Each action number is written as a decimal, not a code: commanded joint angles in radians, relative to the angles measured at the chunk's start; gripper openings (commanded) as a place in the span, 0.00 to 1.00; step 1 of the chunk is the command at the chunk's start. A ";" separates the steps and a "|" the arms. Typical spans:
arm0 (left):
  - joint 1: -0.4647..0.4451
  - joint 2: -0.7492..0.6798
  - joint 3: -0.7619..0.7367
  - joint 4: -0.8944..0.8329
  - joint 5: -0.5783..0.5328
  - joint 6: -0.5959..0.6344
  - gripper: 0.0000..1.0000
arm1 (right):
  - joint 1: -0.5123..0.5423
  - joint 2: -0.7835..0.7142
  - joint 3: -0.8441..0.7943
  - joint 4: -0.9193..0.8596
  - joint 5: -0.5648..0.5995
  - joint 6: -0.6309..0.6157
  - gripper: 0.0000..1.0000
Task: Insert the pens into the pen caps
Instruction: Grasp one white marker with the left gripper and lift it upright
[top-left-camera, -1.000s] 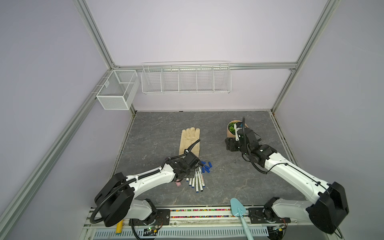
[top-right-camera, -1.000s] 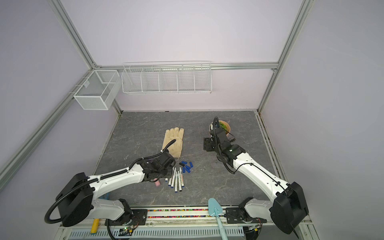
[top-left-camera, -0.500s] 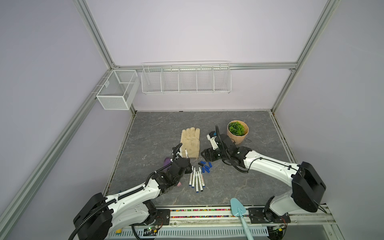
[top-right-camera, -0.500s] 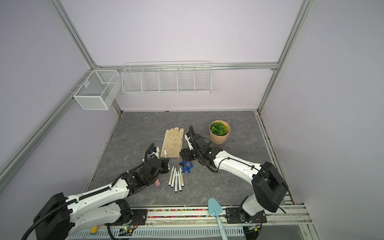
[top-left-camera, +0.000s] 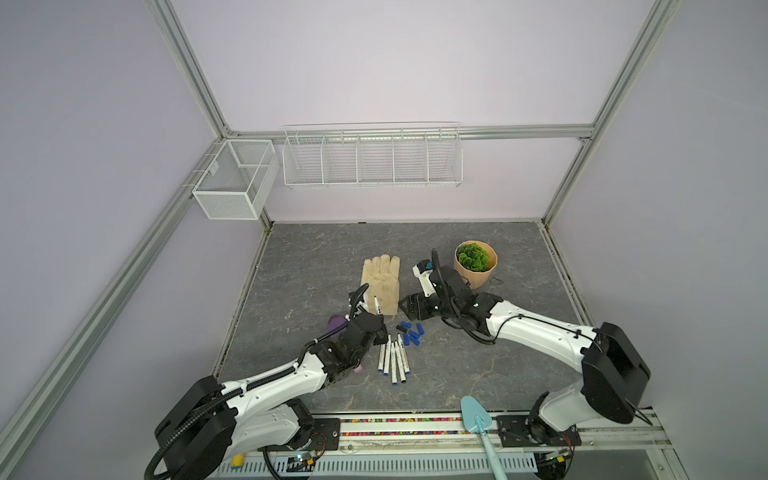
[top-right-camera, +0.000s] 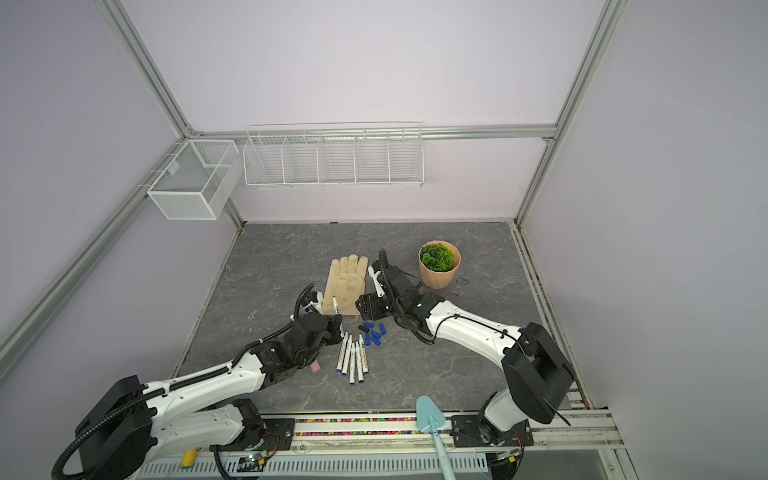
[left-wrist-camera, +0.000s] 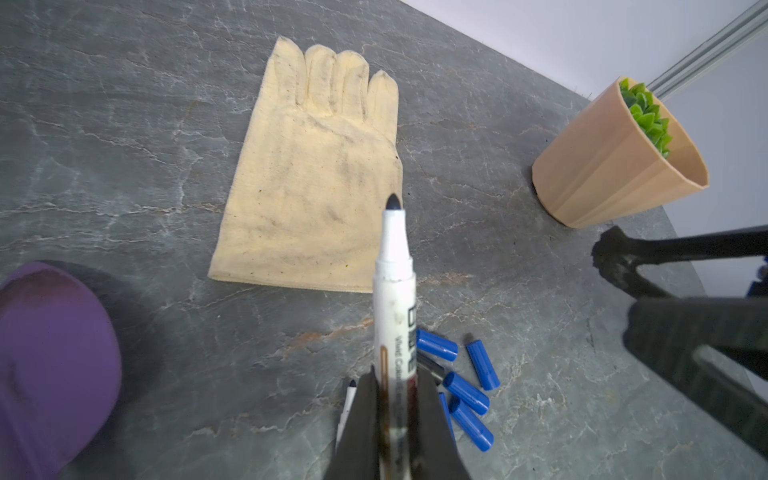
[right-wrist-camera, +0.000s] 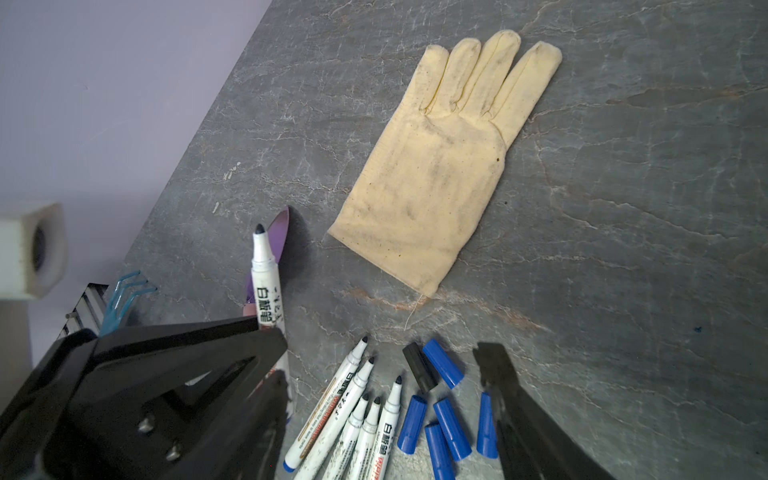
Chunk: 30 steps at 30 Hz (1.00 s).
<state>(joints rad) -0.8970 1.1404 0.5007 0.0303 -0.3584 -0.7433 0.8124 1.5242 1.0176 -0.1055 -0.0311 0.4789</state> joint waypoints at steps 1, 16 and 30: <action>-0.002 0.017 0.051 0.008 0.039 0.020 0.00 | 0.002 -0.031 0.015 0.016 0.000 0.010 0.78; -0.004 0.047 0.051 0.082 0.120 0.083 0.00 | -0.013 -0.058 0.008 0.020 0.010 0.008 0.78; -0.004 0.035 0.021 0.170 0.204 0.134 0.00 | 0.001 -0.012 0.045 0.071 -0.095 0.013 0.69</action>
<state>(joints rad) -0.8970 1.1748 0.5282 0.1688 -0.1776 -0.6308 0.8070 1.4918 1.0363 -0.0628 -0.0986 0.4824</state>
